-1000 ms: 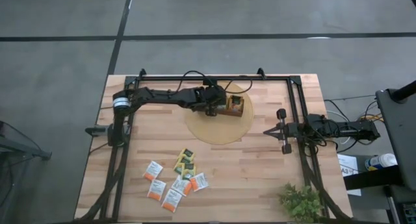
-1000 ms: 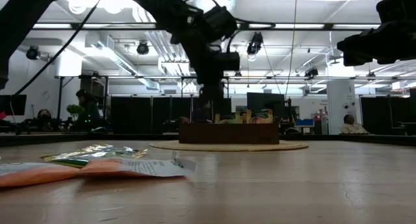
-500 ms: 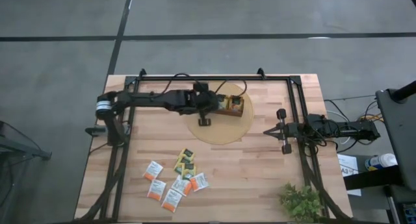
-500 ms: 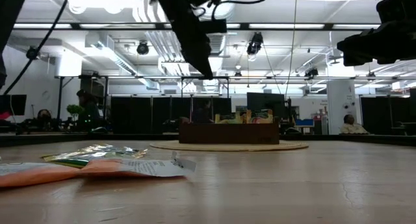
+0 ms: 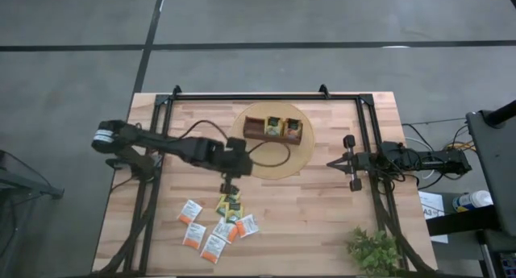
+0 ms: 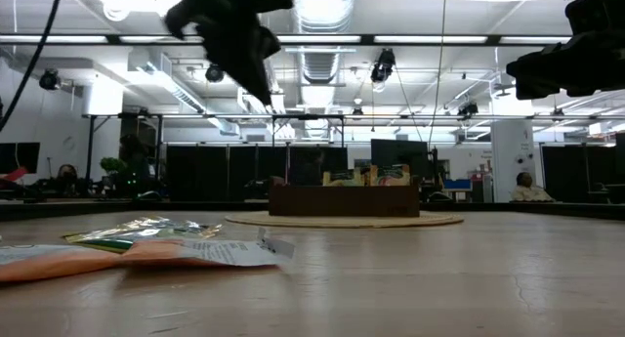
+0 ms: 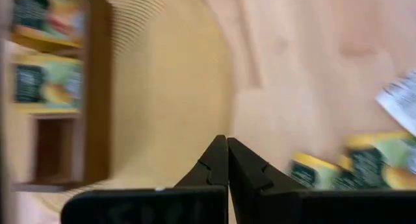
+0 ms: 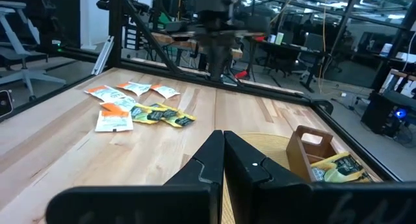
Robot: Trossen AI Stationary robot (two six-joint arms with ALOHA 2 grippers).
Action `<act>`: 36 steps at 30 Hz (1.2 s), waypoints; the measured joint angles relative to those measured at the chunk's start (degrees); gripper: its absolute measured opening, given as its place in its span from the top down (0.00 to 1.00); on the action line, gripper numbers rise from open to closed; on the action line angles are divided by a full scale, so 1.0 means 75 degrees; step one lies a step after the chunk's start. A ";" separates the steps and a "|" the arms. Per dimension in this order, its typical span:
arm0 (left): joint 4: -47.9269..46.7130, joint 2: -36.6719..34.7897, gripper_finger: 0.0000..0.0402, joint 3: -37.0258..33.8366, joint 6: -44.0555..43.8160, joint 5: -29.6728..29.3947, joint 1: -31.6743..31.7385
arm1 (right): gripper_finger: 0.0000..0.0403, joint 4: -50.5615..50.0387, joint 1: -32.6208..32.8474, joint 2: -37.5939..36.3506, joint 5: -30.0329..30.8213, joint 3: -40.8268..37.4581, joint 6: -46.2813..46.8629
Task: Pick & Place Tea
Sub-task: Put the top green tea bag into the middle section of wooden organizer
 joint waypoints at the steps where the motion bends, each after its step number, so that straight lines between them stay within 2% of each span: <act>1: 0.0057 -0.0145 0.99 -0.0207 -0.0065 0.0139 -0.0094 | 0.98 0.0001 -0.0002 0.0000 -0.0001 0.0000 0.0000; 5: 0.0167 -0.0642 0.92 -0.0872 -0.0341 0.0361 -0.0440 | 0.98 0.0000 0.0000 0.0003 -0.0001 0.0000 0.0000; 10: 0.0171 -0.1048 0.77 -0.1418 -0.0382 0.0361 -0.0727 | 0.98 0.0001 0.0000 0.0003 -0.0001 0.0000 0.0000; 15: 0.0189 -0.1156 0.62 -0.1884 -0.0153 0.0352 -0.0845 | 0.98 0.0000 0.0000 0.0003 -0.0001 0.0000 0.0000; 19: 0.0458 -0.1117 0.53 -0.2227 0.0282 0.0337 -0.0952 | 0.98 0.0002 0.0000 0.0003 -0.0001 0.0000 0.0000; 26: 0.0929 -0.0952 0.51 -0.2665 0.1073 0.0308 -0.0964 | 0.98 0.0003 0.0000 0.0003 -0.0001 0.0000 0.0000; 36: 0.0941 -0.0144 0.51 -0.2234 0.1304 0.0561 -0.0946 | 0.98 0.0000 -0.0002 0.0003 -0.0001 0.0000 0.0000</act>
